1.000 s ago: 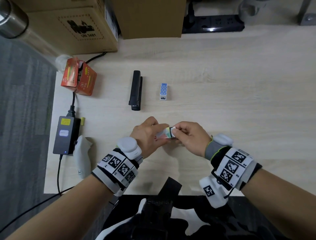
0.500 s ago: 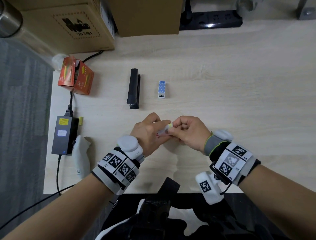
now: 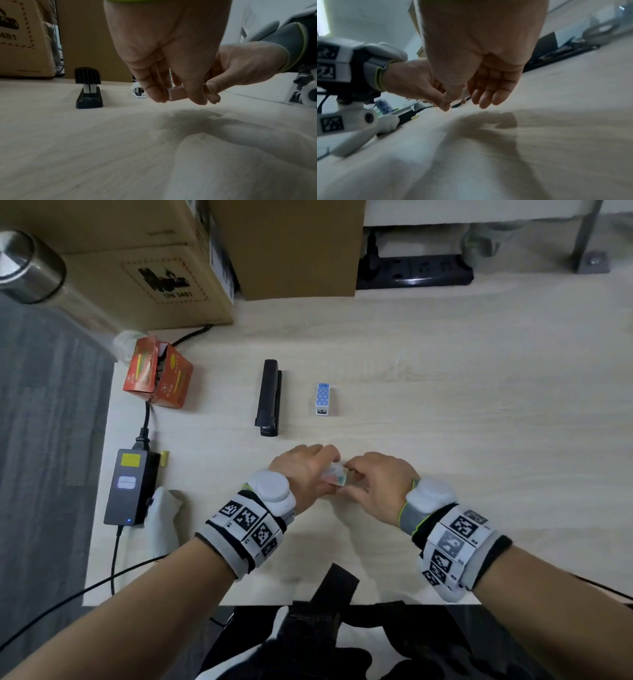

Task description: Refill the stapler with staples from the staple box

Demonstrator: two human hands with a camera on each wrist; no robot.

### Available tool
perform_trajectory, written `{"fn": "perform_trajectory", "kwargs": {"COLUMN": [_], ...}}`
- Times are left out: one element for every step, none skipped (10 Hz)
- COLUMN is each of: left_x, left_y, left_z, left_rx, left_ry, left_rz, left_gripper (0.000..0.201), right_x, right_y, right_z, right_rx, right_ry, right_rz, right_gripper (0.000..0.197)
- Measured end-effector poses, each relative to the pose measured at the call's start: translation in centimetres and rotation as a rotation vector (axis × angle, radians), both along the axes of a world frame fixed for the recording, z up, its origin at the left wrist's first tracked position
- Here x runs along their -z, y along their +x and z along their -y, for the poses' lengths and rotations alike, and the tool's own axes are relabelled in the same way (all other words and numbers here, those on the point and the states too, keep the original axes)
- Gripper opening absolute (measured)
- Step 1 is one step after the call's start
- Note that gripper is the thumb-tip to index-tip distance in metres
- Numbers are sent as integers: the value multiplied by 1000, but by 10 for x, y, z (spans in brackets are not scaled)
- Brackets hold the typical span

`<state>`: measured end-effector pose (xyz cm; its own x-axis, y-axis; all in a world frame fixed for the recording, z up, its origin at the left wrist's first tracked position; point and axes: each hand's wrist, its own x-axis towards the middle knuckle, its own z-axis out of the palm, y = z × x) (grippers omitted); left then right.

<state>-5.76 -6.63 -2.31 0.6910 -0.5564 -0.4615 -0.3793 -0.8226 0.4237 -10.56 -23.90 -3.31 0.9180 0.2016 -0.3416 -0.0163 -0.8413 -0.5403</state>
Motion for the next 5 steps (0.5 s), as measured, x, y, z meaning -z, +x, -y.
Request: {"fn": "perform_trajectory", "kwargs": {"left_x": [3, 10, 18, 22, 33], "left_y": [1, 4, 5, 4, -3], "left_z": [-2, -12, -23, -30, -36], "left_rx": [-54, -93, -64, -48, 8], "left_ry": [-67, -140, -47, 32, 122], "left_rz": [51, 130, 151, 141, 111], "left_gripper": [41, 45, 50, 57, 74], "right_x": [-2, -5, -7, -8, -12], "right_y": [5, 15, 31, 41, 46], "right_z": [5, 18, 35, 39, 39], "right_rx": [34, 227, 461, 484, 496], "right_ry": [-24, -76, -87, -116, -133], "right_rz": [17, -2, -45, -138, -112], "right_gripper": [28, 34, 34, 38, 51]}}
